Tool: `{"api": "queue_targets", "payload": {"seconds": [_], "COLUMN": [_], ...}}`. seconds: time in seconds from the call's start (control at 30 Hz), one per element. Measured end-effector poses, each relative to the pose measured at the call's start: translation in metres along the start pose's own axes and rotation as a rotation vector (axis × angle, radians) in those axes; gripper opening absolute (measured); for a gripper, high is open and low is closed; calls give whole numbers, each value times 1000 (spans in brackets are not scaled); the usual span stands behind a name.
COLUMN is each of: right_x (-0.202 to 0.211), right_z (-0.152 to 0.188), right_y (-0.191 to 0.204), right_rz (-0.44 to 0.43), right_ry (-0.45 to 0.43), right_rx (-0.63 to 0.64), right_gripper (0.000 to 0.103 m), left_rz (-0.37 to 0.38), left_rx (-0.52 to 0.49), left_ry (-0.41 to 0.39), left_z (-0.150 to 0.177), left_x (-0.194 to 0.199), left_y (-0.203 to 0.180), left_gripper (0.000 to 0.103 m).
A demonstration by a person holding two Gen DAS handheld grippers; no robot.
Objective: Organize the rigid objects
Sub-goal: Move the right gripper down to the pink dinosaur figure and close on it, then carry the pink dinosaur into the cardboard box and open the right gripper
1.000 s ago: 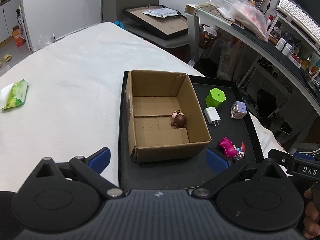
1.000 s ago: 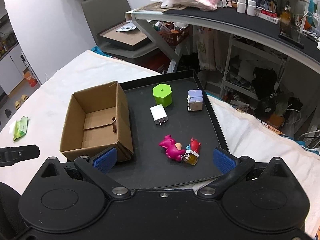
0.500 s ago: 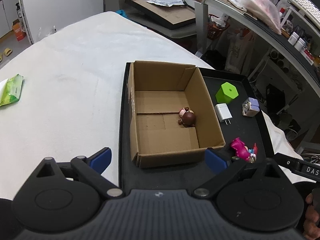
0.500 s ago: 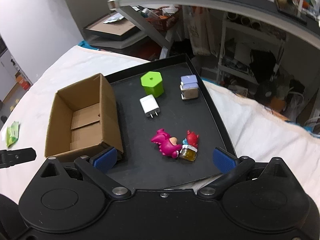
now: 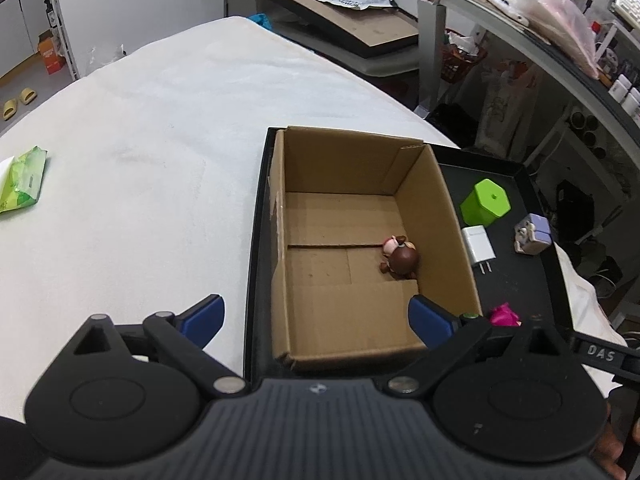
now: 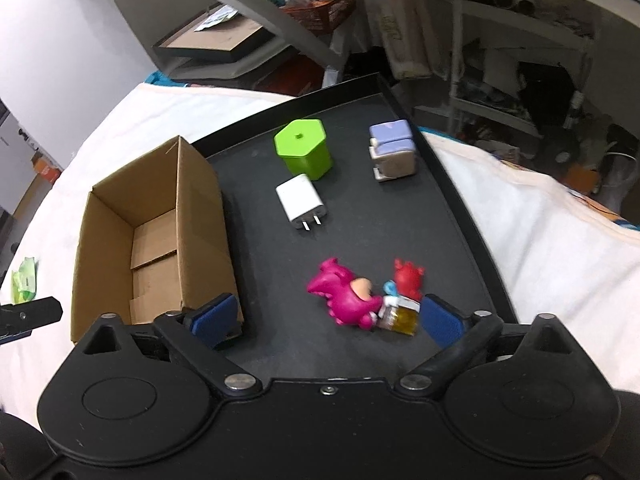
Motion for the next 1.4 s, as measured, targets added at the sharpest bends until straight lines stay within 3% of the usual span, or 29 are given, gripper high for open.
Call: {"api": "queue_targets", "payload": {"seconds": [0.17, 0.43, 0.5, 0.63, 0.77, 1.13, 1.4], "right_x": [-27, -52, -59, -75, -89, -69, -47], "right_z": [0, 1, 2, 2, 7, 4, -10], "right_y": [1, 1, -1, -3, -7, 0, 12], "right_rz": [5, 20, 23, 46, 40, 14, 5], "right_ry": [45, 80, 102, 129, 192, 96, 28], "right_rx": [4, 15, 10, 12, -12, 8, 44], "right_gripper": [82, 80, 73, 70, 43, 42, 42], "left_rz": [-15, -45, -53, -63, -63, -45, -13], "left_rx": [15, 7, 11, 20, 32, 66, 81], "left_ry": [28, 48, 52, 67, 74, 75, 73], "left_z": [-4, -6, -8, -8, -8, -5, -2], "left_x": [-16, -37, -42, -51, -56, -60, -66], "left_y": [2, 0, 1, 1, 2, 9, 12], "left_gripper": [95, 94, 92, 82, 73, 61, 59]}}
Point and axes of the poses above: each gripper's, at about its wrist camera, not at the fingertips, and x roughly against the way its jaws point, y to its left, z to its underside, the point moved 4 cm from there along -x, roughly the way its jaws point, and after that the axes turned 3 degrees about -y, right-handed, at the moved point
